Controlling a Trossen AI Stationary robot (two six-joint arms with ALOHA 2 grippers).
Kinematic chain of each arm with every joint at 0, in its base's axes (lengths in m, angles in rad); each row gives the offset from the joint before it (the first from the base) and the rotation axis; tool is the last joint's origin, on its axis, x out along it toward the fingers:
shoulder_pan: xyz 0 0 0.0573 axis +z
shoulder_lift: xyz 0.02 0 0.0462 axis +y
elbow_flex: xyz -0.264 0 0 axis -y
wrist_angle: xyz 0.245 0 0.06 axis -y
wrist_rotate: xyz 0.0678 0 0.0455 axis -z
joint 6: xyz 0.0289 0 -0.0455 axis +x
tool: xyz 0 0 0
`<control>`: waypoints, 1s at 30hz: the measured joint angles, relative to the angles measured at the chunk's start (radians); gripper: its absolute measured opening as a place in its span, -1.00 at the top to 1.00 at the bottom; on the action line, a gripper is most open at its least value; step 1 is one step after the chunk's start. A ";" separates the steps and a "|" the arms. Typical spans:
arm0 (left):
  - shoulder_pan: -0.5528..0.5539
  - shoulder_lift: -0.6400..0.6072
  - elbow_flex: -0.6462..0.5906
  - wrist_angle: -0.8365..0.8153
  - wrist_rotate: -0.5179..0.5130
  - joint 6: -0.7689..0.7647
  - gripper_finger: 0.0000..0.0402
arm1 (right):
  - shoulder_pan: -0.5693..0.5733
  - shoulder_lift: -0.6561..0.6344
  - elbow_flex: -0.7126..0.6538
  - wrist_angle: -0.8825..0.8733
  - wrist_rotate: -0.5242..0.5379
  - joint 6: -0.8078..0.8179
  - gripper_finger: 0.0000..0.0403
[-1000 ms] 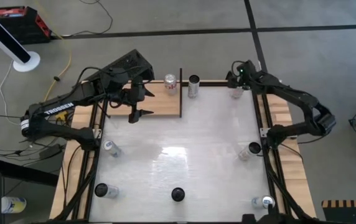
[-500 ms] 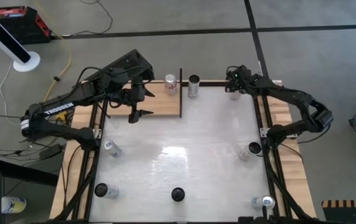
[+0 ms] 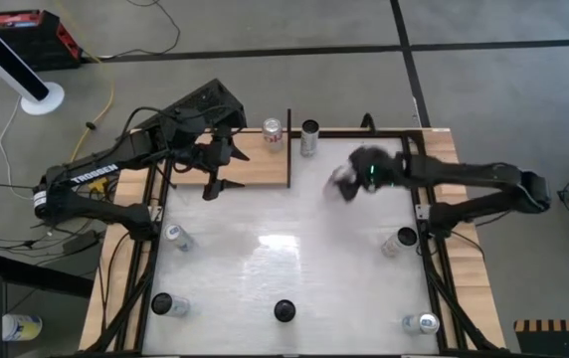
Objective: Place canned beverage on shelf
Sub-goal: Put the silver soda can on the shelf aligned with the other silver soda can
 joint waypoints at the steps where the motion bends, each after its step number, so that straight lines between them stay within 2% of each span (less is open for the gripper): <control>1: 0.000 0.000 0.000 0.000 0.005 -0.003 -0.66 | 0.068 0.011 0.000 0.033 0.004 0.000 -0.59; 4: 0.000 0.000 0.000 0.000 0.029 -0.018 -0.66 | 0.242 0.077 0.002 0.168 0.014 -0.001 -0.59; 7: 0.000 0.000 0.000 -0.002 0.068 -0.039 -0.66 | 0.367 0.175 0.022 0.252 0.011 -0.025 -0.59; 12: 0.000 0.001 -0.011 -0.013 0.096 -0.050 -0.66 | 0.486 0.354 0.121 0.280 0.014 -0.110 -0.59; 21: 0.000 0.001 -0.011 -0.025 0.097 -0.044 -0.66 | 0.485 0.570 0.321 0.204 0.021 -0.221 -0.59; 30: 0.000 0.000 -0.011 -0.034 0.122 -0.037 -0.66 | 0.411 0.704 0.535 0.104 0.015 -0.459 -0.59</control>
